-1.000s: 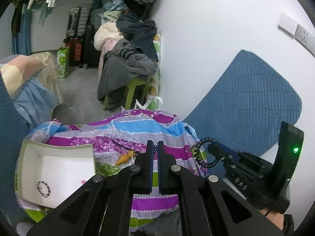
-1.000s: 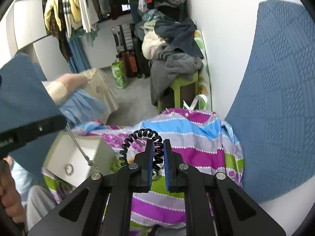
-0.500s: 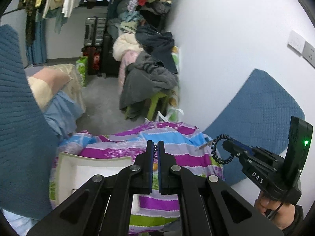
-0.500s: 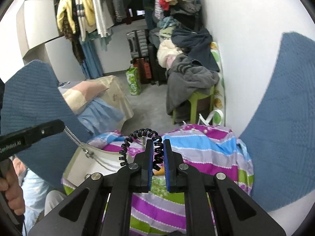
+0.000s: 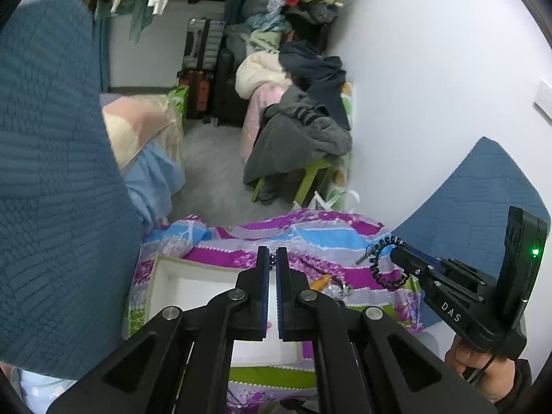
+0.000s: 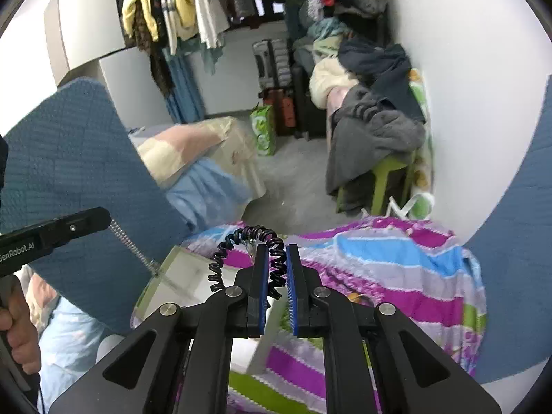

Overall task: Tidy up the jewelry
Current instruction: 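Carry the hair tie and chain ring over the white box with both tools, then open the left tool to drop the chain ring while the right tool releases the hair tie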

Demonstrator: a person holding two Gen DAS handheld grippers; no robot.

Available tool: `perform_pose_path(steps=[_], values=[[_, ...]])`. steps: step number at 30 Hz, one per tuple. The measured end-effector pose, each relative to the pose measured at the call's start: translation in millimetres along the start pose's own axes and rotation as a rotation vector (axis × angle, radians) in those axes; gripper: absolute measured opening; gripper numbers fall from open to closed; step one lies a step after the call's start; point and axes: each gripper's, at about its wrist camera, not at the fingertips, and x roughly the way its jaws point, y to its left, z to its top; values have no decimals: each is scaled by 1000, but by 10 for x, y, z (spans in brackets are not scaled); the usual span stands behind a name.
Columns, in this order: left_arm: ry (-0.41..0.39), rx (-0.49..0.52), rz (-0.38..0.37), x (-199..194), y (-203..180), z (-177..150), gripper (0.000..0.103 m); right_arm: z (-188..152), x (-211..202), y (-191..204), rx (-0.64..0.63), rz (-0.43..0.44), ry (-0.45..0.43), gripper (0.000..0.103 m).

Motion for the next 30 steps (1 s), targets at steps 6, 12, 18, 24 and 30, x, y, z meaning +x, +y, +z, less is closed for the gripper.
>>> perform_pose_path(steps=[6,12,18,24,30], values=[[48,-54,3,249,352,-172,1,-155,382,226,-24,41,74,8],[110,-83,7,561,649,-374,1,-344,732,364,-40,57,160,8],[177,-109,-3,901,894,-645,2,-485,1005,483,-67,53,224,8],[236,-154,-1,1137,1058,-918,2,-695,1253,529,-83,47,293,8],[278,-180,10,1254,1167,-1095,4,-928,1461,559,-97,39,361,8]])
